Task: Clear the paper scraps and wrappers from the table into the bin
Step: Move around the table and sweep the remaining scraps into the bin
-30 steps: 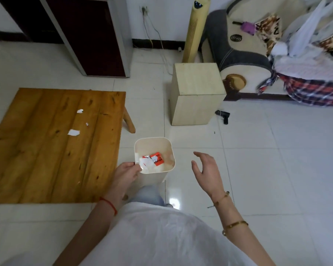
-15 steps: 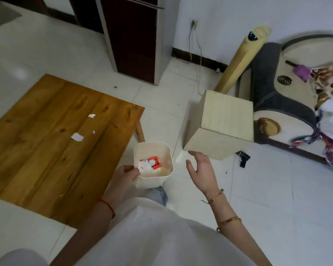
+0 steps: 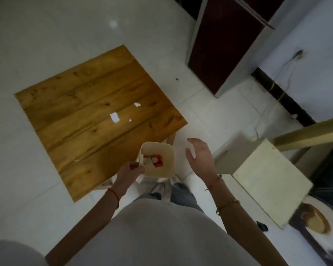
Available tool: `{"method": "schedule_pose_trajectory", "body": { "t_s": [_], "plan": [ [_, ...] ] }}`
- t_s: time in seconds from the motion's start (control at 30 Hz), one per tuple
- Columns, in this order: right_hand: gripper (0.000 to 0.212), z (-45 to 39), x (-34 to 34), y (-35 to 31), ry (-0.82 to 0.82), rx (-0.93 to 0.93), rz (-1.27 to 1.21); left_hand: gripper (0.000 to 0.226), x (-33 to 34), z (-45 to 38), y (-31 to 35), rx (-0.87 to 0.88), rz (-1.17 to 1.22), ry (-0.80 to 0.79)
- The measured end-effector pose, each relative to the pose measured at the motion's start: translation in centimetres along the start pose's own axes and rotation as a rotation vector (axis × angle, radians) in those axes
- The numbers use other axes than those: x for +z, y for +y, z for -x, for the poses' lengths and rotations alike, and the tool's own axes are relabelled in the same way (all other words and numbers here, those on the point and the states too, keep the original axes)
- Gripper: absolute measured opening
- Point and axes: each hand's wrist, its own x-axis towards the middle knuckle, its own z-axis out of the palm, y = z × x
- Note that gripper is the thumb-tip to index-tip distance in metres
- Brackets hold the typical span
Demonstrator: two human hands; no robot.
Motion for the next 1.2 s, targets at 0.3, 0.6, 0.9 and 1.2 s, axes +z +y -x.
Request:
{"method": "schedule_pose_trajectory", "body": {
  "t_s": [0.3,0.6,0.9,1.2],
  "plan": [
    [0.041,-11.6,1.6,1.3,-0.244,-0.311,-0.020,0.021,4.5,-2.3,-1.3,-0.226,0.274,0.234],
    [0.049,-20.7,9.5,-0.2,-0.451,-0.518,0.082,0.028,9.2,-6.6,-4.8,-0.395,0.498,0.317],
    [0.049,-26.7,20.9,-2.3,-0.595,-0.763,0.233,0.024,11.0,-13.7,-9.7,-0.446,0.485,0.329],
    [0.054,-29.9,28.0,-2.2,-0.700,-0.844,0.413,0.022,11.1,-17.8,-13.0,-0.468,0.552,0.337]
  ]
}}
